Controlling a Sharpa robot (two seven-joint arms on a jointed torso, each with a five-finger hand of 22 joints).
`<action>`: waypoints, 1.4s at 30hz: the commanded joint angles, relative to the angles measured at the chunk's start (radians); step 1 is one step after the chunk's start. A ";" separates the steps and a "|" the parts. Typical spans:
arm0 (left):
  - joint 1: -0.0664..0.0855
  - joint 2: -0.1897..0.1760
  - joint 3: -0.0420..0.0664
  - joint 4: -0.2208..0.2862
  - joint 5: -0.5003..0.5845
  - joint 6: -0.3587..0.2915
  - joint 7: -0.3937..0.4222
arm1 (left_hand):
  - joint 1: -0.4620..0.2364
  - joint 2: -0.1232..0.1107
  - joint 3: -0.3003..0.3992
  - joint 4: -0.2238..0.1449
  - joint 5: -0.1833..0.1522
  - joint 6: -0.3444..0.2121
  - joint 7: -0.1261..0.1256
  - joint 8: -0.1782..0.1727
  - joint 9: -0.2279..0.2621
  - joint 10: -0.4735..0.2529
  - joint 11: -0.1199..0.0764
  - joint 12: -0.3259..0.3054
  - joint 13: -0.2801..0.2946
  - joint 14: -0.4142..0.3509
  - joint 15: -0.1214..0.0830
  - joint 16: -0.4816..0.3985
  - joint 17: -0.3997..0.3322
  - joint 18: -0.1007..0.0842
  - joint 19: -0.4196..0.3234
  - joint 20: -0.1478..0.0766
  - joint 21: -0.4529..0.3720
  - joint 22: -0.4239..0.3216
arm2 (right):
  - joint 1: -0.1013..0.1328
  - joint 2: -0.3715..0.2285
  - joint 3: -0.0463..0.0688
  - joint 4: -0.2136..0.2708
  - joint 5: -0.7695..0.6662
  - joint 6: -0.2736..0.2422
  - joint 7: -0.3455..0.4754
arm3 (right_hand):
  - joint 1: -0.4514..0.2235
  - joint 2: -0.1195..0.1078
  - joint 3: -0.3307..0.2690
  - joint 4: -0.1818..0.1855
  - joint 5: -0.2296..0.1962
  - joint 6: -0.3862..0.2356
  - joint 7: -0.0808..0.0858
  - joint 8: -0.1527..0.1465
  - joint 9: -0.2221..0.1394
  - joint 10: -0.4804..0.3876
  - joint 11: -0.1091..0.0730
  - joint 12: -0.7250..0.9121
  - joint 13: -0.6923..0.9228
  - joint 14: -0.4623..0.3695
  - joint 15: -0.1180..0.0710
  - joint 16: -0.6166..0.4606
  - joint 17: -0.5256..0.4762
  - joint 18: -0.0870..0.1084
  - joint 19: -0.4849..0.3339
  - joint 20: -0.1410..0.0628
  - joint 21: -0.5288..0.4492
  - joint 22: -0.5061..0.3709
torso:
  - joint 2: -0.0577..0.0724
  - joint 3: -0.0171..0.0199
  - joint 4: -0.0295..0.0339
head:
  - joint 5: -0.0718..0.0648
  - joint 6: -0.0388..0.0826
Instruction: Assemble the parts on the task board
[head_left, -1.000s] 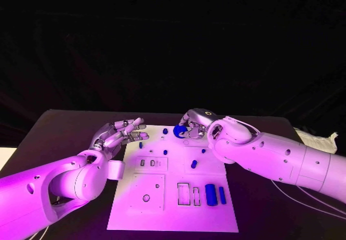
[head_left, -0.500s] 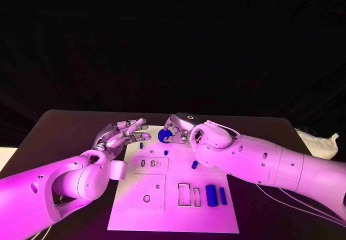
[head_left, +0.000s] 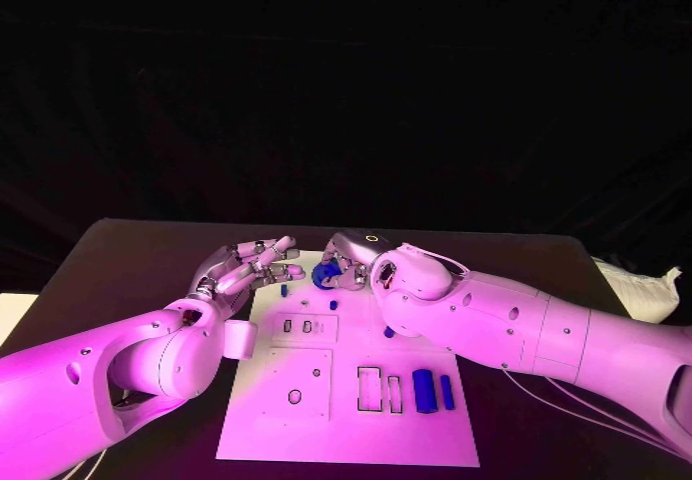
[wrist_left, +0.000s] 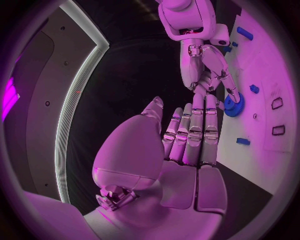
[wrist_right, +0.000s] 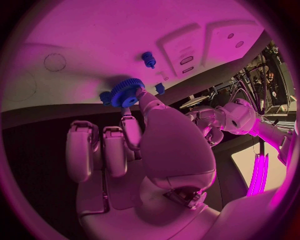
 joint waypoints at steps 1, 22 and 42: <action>0.001 0.002 0.001 0.001 -0.007 0.022 0.004 | 0.002 0.005 -0.002 -0.006 -0.003 0.002 0.013 -0.006 0.000 0.001 0.005 -0.003 0.000 0.000 0.006 -0.004 0.001 0.012 0.000 0.005 -0.004 -0.001 | -0.001 0.004 -0.001 -0.007 -0.021 0.027 -0.017 | -0.004 0.006 0.008 0.000 0.005 0.039 -0.017 0.006 0.017 -0.005 -0.002 -0.010 -0.011 0.076 -0.004 0.003 0.117 -0.018 0.000 -0.006 0.006 0.002 | 0.000 0.0001 0.0006 | 0.000 -0.002; 0.001 -0.001 0.001 0.003 -0.007 0.020 0.002 | 0.004 0.006 -0.001 -0.008 -0.003 0.002 0.013 -0.006 0.000 0.002 0.005 -0.004 0.000 0.000 0.006 -0.006 0.003 0.012 0.000 0.006 -0.004 -0.002 | 0.000 0.003 -0.004 -0.018 0.000 0.047 -0.020 | -0.182 -0.057 -0.077 0.153 -0.005 -0.103 0.029 -0.056 -0.017 -0.048 0.043 -0.091 -0.064 0.077 0.036 0.009 0.134 -0.020 0.000 0.032 0.011 0.013 | 0.000 0.0009 -0.0007 | 0.001 -0.003; 0.001 -0.003 0.001 0.004 -0.006 0.018 0.002 | 0.003 0.006 -0.001 -0.008 -0.003 0.002 0.013 -0.006 0.000 0.001 0.006 -0.005 0.000 0.000 0.006 -0.007 0.003 0.012 0.000 0.006 -0.005 -0.002 | -0.001 -0.018 -0.009 -0.023 0.054 -0.017 0.036 | -0.208 -0.026 -0.143 0.147 0.154 -0.125 0.035 -0.060 -0.023 -0.022 0.046 -0.029 -0.010 0.084 0.038 0.024 0.163 -0.024 0.010 0.033 0.025 0.040 | 0.000 0.0014 0.0004 | -0.001 -0.004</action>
